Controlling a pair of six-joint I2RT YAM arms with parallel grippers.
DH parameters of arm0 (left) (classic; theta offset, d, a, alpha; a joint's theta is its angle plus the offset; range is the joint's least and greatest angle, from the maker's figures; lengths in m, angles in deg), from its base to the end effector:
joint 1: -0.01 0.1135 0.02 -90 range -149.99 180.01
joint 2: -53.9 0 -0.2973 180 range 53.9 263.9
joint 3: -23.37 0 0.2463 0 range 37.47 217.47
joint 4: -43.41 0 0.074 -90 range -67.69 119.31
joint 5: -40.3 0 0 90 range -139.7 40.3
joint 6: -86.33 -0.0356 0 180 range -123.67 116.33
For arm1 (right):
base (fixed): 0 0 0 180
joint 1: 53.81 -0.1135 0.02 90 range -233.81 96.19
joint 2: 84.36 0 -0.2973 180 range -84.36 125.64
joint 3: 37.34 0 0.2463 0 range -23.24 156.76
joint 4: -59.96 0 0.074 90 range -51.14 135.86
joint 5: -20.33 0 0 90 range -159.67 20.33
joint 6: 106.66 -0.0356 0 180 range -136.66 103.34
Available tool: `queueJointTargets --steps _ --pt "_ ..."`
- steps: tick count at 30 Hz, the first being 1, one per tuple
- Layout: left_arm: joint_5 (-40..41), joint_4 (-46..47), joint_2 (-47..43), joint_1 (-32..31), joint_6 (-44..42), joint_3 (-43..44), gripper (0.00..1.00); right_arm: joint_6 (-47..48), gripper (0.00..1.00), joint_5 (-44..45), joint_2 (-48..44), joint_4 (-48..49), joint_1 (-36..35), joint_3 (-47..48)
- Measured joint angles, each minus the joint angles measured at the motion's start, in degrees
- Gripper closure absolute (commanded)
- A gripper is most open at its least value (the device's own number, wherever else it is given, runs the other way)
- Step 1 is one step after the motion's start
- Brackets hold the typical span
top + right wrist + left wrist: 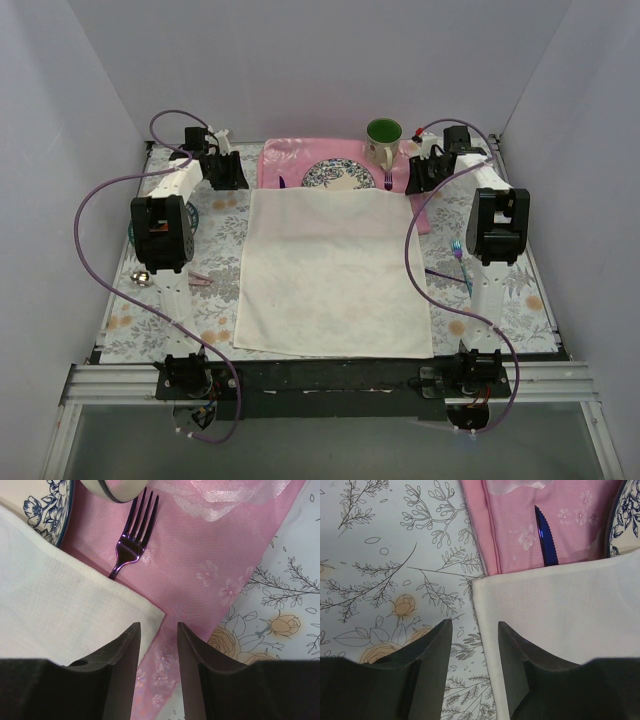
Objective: Fold the napkin into a case and place the utensils inside
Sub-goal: Pick up the flattened napkin from the center of the board.
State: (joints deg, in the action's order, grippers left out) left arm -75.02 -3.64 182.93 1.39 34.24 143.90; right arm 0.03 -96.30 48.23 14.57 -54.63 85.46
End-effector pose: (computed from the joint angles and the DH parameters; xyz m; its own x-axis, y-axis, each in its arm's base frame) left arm 0.5111 -0.0029 0.2205 -0.7856 -0.5745 -0.2296 -0.3329 0.7054 -0.6258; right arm 0.5241 0.0235 0.2036 -0.7091 -0.2669 -0.6526 -0.4931 0.8493 0.1885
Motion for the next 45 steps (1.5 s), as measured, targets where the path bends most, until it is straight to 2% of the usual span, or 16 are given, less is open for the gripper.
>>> queueJointTargets --steps 28,38,41,42,43,45 --pt "0.0 0.4 0.0 0.0 -0.7 -0.9 0.57 0.0 0.60 0.3 2.6 0.4 -1.3 1.9" --pt "0.0 0.4 0.1 0.0 -0.9 -1.0 0.58 0.1 0.77 -0.4 2.8 0.8 -1.9 1.9" --pt "0.0 0.5 0.1 0.0 -0.9 -1.0 0.58 0.0 0.85 -0.5 2.8 0.8 -1.9 2.1" --pt "0.0 0.5 0.1 0.0 -0.9 -1.0 0.58 0.0 0.95 -0.5 2.8 0.8 -2.0 2.2" --pt "0.0 0.5 0.2 0.0 -0.9 -1.0 0.58 0.0 0.99 -0.5 2.8 0.8 -2.0 2.3" --pt "0.0 0.5 0.2 0.0 -0.9 -1.0 0.58 0.1 0.99 -0.5 2.8 0.9 -2.1 2.5"
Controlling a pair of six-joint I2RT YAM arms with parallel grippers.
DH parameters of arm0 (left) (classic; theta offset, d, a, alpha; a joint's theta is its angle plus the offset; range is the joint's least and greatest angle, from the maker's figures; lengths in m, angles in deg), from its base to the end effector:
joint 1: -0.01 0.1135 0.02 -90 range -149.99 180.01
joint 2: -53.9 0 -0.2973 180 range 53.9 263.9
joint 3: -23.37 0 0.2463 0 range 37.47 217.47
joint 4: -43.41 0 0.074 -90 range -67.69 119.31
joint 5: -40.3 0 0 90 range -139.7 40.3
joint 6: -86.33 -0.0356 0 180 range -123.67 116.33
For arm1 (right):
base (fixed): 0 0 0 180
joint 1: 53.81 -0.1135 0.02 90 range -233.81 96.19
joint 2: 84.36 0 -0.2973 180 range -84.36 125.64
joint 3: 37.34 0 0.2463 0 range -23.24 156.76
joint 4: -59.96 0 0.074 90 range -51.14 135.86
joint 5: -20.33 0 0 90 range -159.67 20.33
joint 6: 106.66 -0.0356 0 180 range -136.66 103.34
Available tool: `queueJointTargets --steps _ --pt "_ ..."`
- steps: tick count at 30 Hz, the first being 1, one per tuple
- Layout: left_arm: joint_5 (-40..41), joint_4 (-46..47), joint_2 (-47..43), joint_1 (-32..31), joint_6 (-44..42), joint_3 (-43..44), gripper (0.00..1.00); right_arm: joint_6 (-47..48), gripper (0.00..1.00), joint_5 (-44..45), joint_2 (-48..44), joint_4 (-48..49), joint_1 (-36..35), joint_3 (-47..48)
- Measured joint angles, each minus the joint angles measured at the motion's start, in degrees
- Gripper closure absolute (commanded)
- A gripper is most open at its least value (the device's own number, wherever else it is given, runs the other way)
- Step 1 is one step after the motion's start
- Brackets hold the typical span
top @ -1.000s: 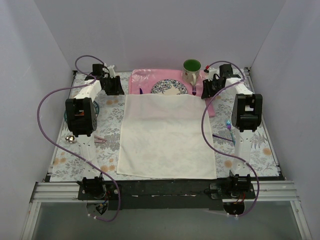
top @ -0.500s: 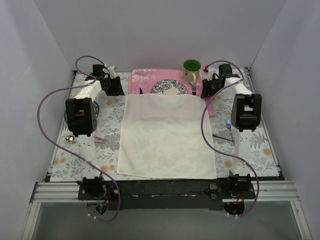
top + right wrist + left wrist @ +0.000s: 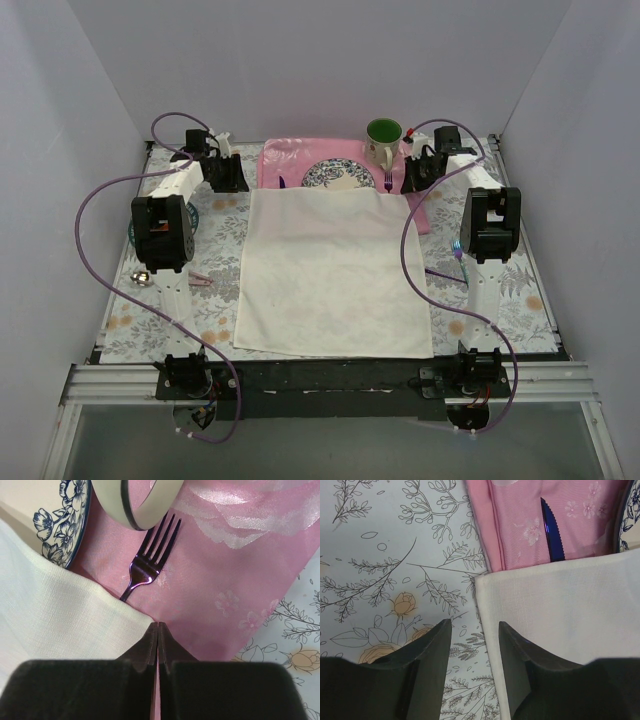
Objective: Fold the napkin into a case and place the utensils inside
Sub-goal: Pick up the flattened napkin from the center of the board.
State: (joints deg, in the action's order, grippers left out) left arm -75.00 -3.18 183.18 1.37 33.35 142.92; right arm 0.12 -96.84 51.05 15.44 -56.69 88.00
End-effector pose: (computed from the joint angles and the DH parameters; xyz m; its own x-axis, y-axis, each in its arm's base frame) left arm 0.5101 -0.0031 0.2136 -0.7940 -0.5633 -0.2287 -0.3289 0.7142 -0.6178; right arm 0.5340 0.0431 0.1930 -0.6901 -0.2919 -0.6622 -0.5308 0.8261 0.1890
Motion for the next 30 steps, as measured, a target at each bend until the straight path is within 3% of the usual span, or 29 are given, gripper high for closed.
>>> queueJointTargets --steps 26,30 --pt "-0.4 0.1 0.7 0.0 -0.3 -0.1 0.58 -1.4 0.99 -1.5 -3.3 0.6 0.3 -0.3" --pt "-0.5 0.1 0.7 -0.2 -0.6 -0.2 0.58 -1.1 0.74 -0.9 -3.3 -1.2 0.3 0.3"
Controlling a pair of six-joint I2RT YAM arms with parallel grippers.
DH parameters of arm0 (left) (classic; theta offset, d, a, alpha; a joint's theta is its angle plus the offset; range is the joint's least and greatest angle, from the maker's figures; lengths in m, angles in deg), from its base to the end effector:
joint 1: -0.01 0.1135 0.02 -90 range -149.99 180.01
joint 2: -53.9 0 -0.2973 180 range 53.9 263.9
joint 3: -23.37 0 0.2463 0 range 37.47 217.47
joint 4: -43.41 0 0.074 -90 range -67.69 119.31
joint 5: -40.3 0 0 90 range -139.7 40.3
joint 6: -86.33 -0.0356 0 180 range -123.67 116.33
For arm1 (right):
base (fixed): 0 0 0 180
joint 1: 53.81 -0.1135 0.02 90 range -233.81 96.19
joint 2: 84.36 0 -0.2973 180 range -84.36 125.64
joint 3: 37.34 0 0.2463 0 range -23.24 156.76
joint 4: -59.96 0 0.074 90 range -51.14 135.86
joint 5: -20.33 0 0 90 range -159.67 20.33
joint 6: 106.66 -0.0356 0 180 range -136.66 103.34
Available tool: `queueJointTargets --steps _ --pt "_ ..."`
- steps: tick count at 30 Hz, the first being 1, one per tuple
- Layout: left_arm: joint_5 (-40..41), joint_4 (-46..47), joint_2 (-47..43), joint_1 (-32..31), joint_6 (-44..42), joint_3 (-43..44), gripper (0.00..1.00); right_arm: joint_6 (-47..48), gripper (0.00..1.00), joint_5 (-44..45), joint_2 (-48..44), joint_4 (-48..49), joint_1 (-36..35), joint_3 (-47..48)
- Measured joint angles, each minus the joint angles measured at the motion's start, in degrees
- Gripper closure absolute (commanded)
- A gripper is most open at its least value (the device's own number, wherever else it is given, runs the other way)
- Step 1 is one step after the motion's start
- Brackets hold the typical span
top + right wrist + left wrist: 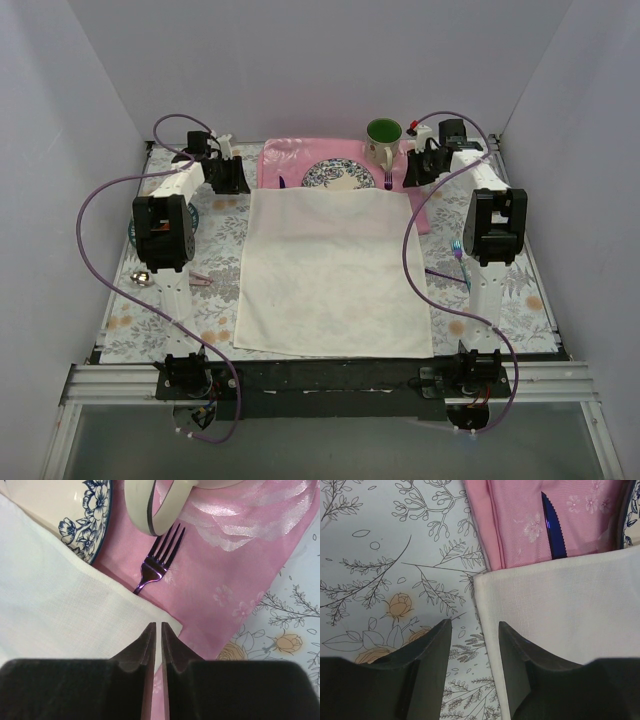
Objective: Fold the napkin into a case and place the utensils inside
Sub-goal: Pick up the flattened napkin from the center of the board.
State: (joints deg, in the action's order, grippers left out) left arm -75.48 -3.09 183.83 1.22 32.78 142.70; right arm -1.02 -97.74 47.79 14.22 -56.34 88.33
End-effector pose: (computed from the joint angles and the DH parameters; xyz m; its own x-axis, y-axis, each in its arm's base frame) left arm 0.5107 -0.0047 0.2071 -0.8042 -0.5521 -0.2200 -0.3240 0.7176 -0.6164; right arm 0.5276 0.0401 0.2228 -0.6722 -0.2678 -0.6902 -0.5277 0.8272 0.1930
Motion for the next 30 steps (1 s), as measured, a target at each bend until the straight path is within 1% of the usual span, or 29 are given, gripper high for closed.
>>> queueJointTargets --steps 4,7,13,21,30 --pt "0.0 0.1 0.0 -0.2 0.0 -0.2 0.58 1.1 0.65 1.3 0.0 -1.0 0.0 0.2" --pt "0.0 0.1 0.0 -0.2 0.0 -0.2 0.58 1.3 0.63 2.3 0.0 -1.7 0.0 0.2" --pt "0.0 0.1 0.0 -0.2 0.0 -0.2 0.58 1.6 0.62 4.0 0.7 -1.8 0.0 0.2" --pt "0.0 0.1 0.0 -0.2 0.0 -0.2 0.57 2.1 0.61 4.2 3.3 -1.8 0.0 0.2" --pt "0.0 0.1 0.0 -0.2 0.0 -0.3 0.57 2.2 0.62 3.9 3.5 -1.7 -0.1 0.5"
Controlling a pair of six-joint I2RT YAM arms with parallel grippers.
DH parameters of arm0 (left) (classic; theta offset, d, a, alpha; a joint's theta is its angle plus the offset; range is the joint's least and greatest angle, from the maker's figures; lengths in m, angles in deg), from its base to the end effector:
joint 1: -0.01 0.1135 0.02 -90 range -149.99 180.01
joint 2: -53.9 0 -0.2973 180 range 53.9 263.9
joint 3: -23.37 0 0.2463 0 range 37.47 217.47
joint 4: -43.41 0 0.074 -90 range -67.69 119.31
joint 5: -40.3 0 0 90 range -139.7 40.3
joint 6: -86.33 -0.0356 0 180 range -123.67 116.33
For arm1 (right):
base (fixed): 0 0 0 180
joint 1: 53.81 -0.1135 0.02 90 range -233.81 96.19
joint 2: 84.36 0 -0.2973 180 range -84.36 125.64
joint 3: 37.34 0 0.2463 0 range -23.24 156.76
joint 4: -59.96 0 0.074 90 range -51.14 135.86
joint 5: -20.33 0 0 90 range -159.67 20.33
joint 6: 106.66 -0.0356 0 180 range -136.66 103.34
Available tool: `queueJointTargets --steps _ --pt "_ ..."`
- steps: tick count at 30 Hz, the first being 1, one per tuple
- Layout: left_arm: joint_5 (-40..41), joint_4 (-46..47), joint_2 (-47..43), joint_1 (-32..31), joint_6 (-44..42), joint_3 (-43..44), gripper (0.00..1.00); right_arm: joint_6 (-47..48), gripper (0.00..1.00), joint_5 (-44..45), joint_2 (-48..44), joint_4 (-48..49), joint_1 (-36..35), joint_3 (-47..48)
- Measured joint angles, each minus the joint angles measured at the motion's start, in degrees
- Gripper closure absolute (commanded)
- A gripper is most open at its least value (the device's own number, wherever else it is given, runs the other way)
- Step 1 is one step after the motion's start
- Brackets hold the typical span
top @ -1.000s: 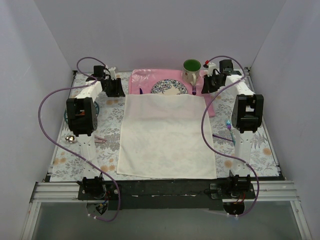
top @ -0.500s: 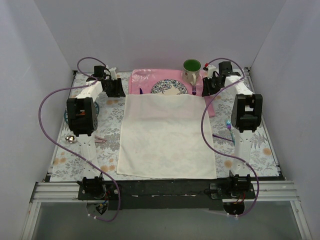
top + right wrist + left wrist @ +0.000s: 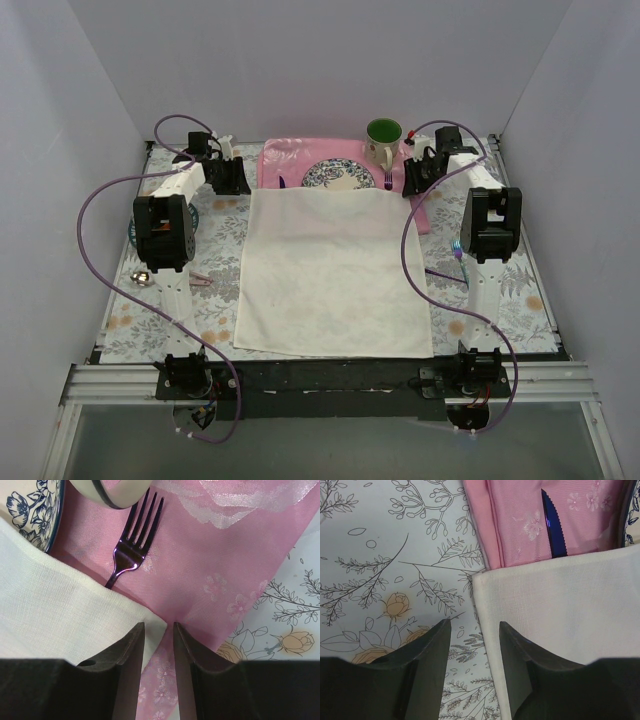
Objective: Fold the napkin into a case and place the utensils inside
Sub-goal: Pick up the flattened napkin from the center of the board.
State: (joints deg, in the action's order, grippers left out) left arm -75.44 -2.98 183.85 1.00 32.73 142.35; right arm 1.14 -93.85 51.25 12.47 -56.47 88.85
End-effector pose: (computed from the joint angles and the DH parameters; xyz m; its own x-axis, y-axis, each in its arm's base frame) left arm 0.5101 -0.0066 0.2052 -0.8074 -0.5486 -0.2171 -0.3236 0.7195 -0.6144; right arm 0.5323 0.0393 0.1920 -0.7156 -0.3124 -0.6247 -0.5088 0.8459 0.1598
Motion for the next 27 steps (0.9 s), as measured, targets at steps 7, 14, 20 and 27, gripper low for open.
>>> queueJointTargets --steps 7,14,20,27 --pt "0.0 0.0 0.0 0.0 0.0 0.0 0.57 0.0 0.65 -0.6 0.0 0.0 -0.1 0.0" --pt "0.0 0.0 0.0 0.0 -0.1 0.0 0.57 0.0 0.87 -1.5 0.0 -0.1 -0.1 0.0" --pt "0.0 0.0 0.0 0.0 -0.2 0.0 0.56 -0.2 0.99 -2.9 0.0 -0.5 -0.1 0.6" --pt "0.0 0.0 0.0 0.0 -0.2 0.0 0.56 -0.3 0.99 -3.4 0.0 -0.7 -0.1 1.2"
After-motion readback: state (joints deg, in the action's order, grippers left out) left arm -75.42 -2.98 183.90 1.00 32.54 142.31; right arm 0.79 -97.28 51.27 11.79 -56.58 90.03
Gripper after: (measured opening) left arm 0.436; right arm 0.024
